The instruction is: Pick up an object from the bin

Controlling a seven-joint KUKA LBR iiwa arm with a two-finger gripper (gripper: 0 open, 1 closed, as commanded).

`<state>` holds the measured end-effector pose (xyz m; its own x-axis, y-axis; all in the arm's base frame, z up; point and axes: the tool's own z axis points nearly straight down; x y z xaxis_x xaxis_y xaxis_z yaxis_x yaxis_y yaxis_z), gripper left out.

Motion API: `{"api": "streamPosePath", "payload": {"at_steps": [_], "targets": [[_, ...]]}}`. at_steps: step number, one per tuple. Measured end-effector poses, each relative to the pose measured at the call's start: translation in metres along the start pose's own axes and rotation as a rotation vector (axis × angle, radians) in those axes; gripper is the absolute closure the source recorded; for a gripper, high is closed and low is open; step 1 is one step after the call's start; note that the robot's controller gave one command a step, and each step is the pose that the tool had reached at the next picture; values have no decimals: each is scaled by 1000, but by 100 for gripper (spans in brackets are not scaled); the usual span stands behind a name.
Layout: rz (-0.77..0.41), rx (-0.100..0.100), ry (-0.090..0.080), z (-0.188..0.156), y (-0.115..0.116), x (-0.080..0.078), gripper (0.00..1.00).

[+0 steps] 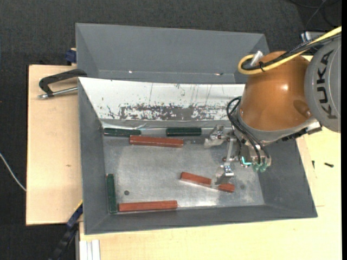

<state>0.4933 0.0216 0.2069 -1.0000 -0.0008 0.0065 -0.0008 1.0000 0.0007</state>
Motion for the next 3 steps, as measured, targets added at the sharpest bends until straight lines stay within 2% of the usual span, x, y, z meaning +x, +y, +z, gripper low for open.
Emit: {"api": "streamPosePath", "payload": {"at_steps": [1,2,3], "targets": [[1,0,-8,-3,0,-2,0],[-47,0,-14,49,-13,-8,0],[9,0,-6,123,-24,-1,100]]}}
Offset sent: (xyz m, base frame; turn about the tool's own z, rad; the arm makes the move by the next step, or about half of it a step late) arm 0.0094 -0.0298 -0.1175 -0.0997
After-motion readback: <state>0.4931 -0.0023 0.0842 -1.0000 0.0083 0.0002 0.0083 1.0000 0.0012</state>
